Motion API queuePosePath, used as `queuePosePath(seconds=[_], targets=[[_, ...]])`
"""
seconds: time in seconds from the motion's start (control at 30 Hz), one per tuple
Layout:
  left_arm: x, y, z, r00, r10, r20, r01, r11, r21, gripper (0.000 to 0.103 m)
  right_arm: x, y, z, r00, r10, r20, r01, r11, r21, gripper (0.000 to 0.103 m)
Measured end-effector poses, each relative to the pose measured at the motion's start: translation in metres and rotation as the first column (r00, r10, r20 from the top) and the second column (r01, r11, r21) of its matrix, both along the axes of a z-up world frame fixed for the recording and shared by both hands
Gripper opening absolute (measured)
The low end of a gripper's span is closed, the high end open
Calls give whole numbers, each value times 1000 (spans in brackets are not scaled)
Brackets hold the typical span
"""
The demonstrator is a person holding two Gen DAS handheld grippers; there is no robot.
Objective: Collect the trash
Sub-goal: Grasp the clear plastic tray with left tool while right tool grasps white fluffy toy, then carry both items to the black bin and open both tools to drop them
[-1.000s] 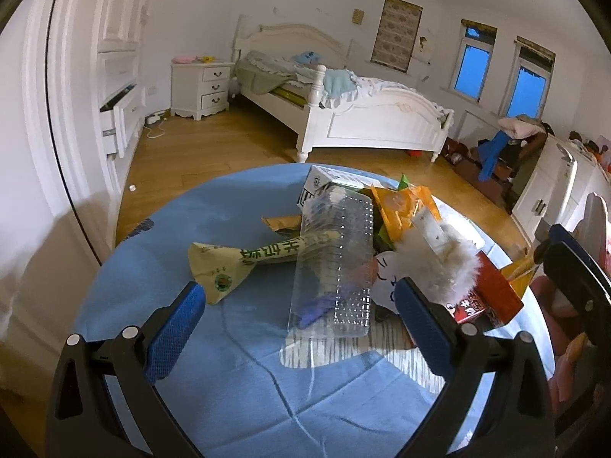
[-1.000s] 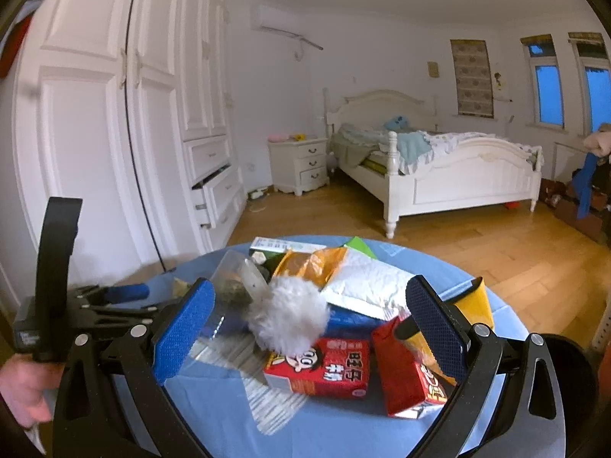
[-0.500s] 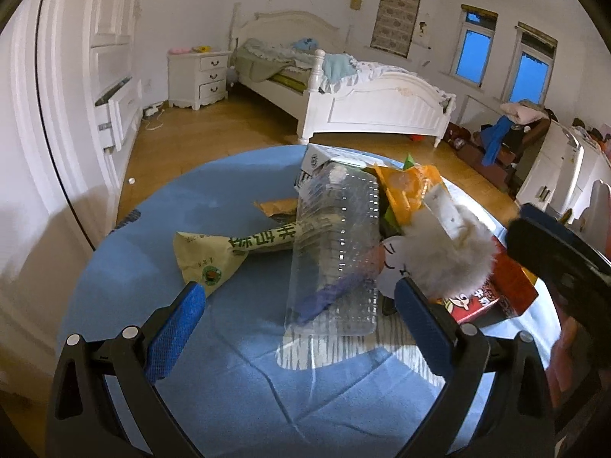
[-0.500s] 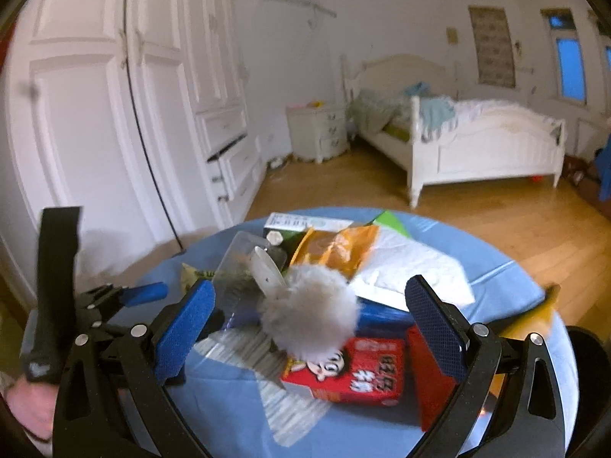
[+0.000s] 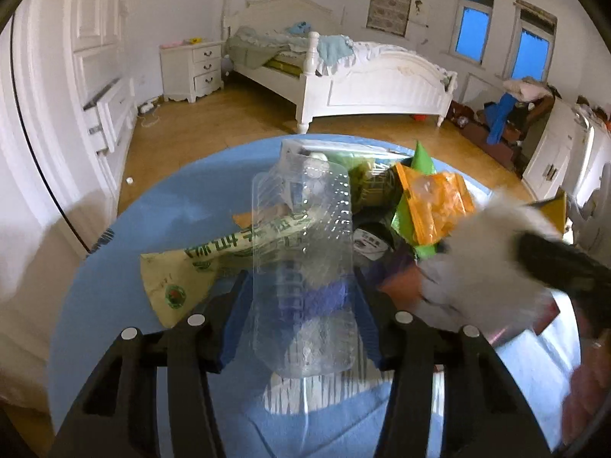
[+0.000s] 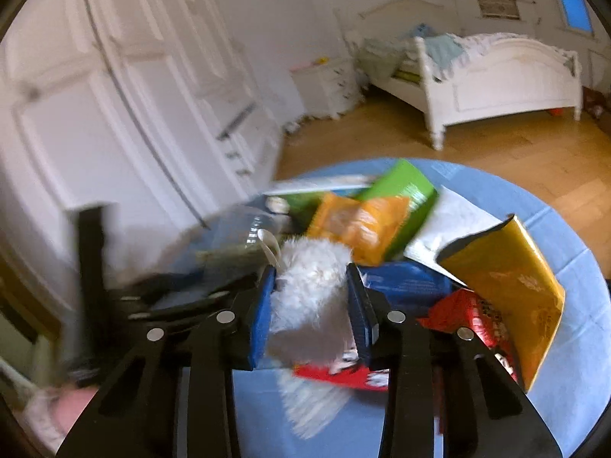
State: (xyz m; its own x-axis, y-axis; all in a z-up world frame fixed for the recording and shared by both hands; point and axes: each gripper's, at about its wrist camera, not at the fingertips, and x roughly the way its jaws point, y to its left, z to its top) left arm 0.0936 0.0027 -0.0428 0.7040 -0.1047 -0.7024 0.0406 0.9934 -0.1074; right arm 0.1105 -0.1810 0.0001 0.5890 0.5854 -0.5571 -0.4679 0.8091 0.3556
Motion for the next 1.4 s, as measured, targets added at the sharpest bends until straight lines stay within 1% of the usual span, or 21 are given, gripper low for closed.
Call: queuePosePath(seconds=[0.07, 0.1, 0.17, 0.27, 0.33, 0.4, 0.5, 0.6, 0.63, 0.67, 0.73, 0.77, 0.87, 0.93, 0.97, 1.03, 1.1, 1.23, 1.3, 1.37, 1.4], targets=[[-3, 8, 0, 1000, 25, 1, -25, 999, -22, 47, -12, -5, 15, 999, 25, 44, -27, 999, 28, 36], [-10, 17, 3, 999, 46, 11, -46, 997, -57, 46, -17, -8, 21, 997, 35, 63, -37, 999, 37, 36], [-21, 24, 12, 998, 56, 41, -52, 994, -94, 46, -25, -13, 28, 995, 44, 87, -48, 998, 38, 36], [-46, 28, 36, 992, 60, 108, -49, 994, -99, 46, -36, -18, 31, 993, 39, 115, -42, 999, 24, 36], [-53, 26, 47, 990, 58, 126, -45, 993, -107, 46, -45, -27, 36, 989, 23, 147, -32, 998, 52, 36], [-58, 18, 60, 989, 37, 143, -22, 994, -109, 46, -53, -47, 43, 983, -16, 184, -2, 995, 98, 36], [-54, -9, 74, 987, -22, 160, 42, 992, -122, 46, -68, -93, 57, 963, -143, 230, 103, 979, 177, 36], [-42, -55, 83, 977, -135, 164, 160, 976, -150, 46, -75, -149, 57, 914, -319, 251, 283, 944, 172, 36], [-37, -72, 84, 970, -178, 163, 205, 964, -167, 46, -76, -171, 53, 893, -378, 243, 347, 924, 159, 36], [-30, -97, 85, 959, -236, 156, 264, 945, -194, 46, -75, -185, 48, 880, -412, 235, 387, 910, 149, 36], [-22, -136, 83, 936, -318, 149, 345, 911, -224, 46, -74, -220, 34, 840, -502, 209, 489, 865, 112, 36], [-15, -164, 80, 916, -375, 144, 400, 884, -242, 46, -74, -237, 25, 821, -538, 191, 528, 843, 101, 36], [-3, -224, 66, 868, -483, 114, 495, 824, -274, 46, -72, -286, -5, 759, -639, 121, 638, 768, 58, 36], [12, -272, 48, 827, -560, 60, 548, 777, -309, 46, -72, -317, -30, 725, -686, 63, 685, 728, 39, 36], [18, -291, 39, 811, -584, 33, 563, 764, -315, 46, -72, -329, -41, 713, -700, 40, 699, 714, 32, 36], [28, -318, 23, 785, -619, -11, 582, 745, -327, 46, -71, -351, -66, 693, -721, -15, 721, 693, 17, 36], [33, -347, 9, 758, -651, -54, 599, 725, -340, 46, -74, -365, -90, 683, -728, -56, 730, 684, 9, 36], [42, -383, -12, 727, -678, -110, 619, 716, -324, 51, -71, -380, -120, 678, -725, -123, 731, 682, 7, 37], [46, -395, -19, 722, -679, -135, 620, 721, -310, 54, -74, -384, -127, 677, -723, -135, 731, 682, 16, 50], [46, -398, -20, 723, -676, -145, 620, 727, -296, 60, -73, -382, -129, 676, -722, -145, 733, 679, 37, 71], [48, -399, -14, 725, -674, -141, 621, 728, -289, 72, -74, -385, -131, 674, -725, -145, 736, 676, 43, 74]])
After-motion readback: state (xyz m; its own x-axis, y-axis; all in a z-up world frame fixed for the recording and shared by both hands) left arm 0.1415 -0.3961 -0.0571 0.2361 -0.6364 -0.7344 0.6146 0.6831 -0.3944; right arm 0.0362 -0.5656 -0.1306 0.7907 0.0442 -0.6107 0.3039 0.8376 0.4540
